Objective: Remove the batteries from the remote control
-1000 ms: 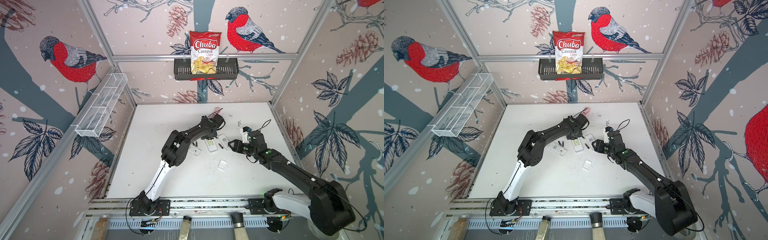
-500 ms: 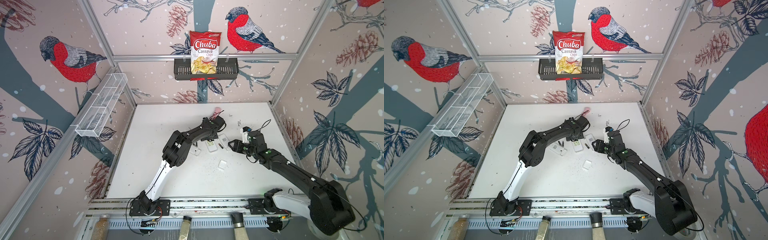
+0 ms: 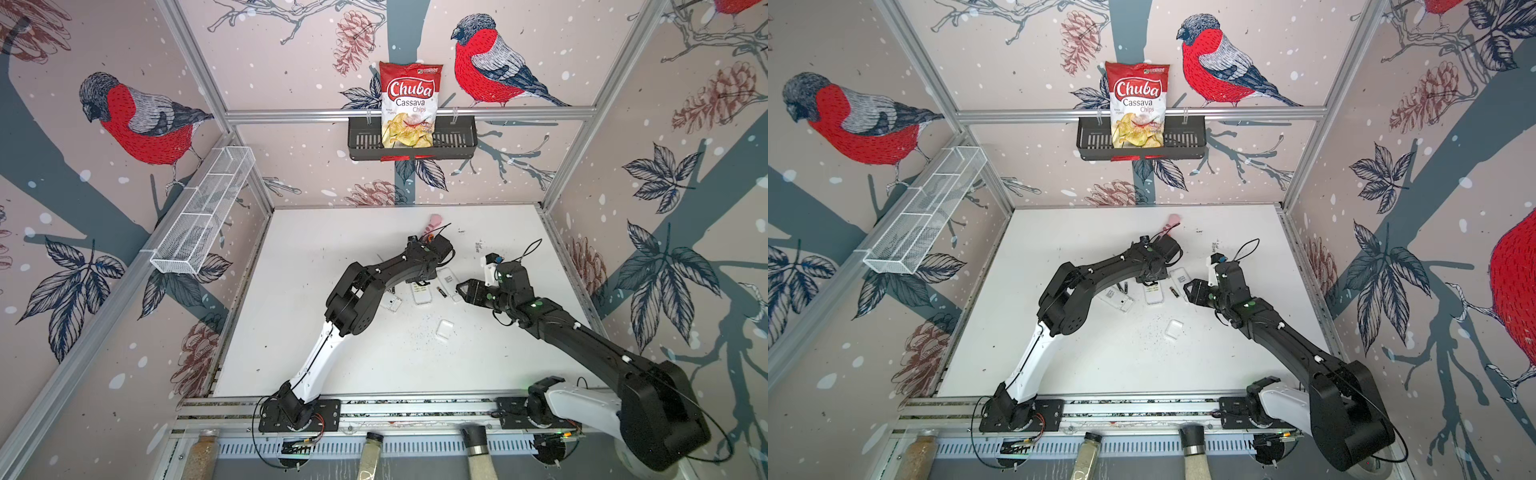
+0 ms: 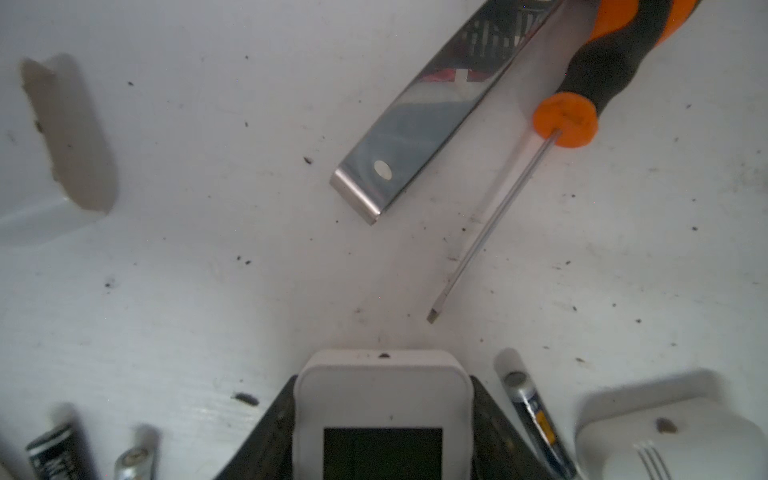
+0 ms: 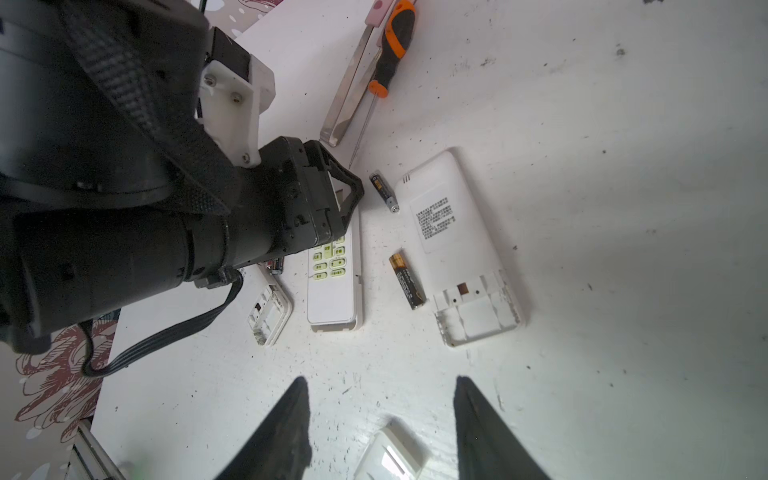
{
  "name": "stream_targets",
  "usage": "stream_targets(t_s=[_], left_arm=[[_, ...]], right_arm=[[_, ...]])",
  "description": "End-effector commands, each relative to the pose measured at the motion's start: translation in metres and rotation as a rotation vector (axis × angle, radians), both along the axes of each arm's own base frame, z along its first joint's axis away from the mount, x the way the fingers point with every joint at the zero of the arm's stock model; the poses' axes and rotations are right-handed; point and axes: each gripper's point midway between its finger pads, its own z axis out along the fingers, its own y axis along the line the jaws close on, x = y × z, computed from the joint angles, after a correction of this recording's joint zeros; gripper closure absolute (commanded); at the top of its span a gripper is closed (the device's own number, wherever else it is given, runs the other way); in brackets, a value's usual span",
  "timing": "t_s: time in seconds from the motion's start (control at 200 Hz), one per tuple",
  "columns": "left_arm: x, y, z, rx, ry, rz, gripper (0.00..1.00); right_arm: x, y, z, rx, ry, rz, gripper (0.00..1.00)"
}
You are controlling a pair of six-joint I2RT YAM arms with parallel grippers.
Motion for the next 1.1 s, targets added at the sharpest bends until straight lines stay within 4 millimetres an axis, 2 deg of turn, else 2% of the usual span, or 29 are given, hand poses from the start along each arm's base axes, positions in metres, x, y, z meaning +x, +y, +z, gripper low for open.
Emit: stream_targets(t_s=[0.0, 0.235, 0.41, 0.64, 0.801, 0.911, 1.091], left_arm=[[-0.011, -0.003, -0.006, -0.025, 0.057, -0.014, 0.56], [-0.006, -0.008, 0.013, -0.139, 0.033, -0.038, 0.59], [0.0, -0.009, 0.034, -0.214, -0.011, -0.054, 0.59], [0.009, -0.005, 0.053, -0.269, -0.036, -0.074, 0.6], [0.014, 0.0, 0.069, -0.389, -0.077, -0.097, 0.6], [0.017, -0.002, 0.091, -0.533, -0.148, -0.171, 0.59], [0.017, -0.011, 0.146, -0.896, -0.271, -0.354, 0.59]], right_arm=[[0.005, 0.001, 0.008, 0.016, -0.028, -0.005, 0.43], [0.007, -0.001, 0.01, 0.023, -0.03, -0.011, 0.43], [0.009, -0.004, 0.015, 0.047, -0.041, -0.017, 0.43], [0.014, -0.01, 0.021, 0.056, -0.054, -0.034, 0.43], [0.016, -0.012, 0.027, 0.078, -0.069, -0.036, 0.43], [0.017, -0.009, 0.032, 0.128, -0.073, -0.008, 0.41], [0.018, 0.007, 0.053, 0.279, -0.117, 0.1, 0.28]])
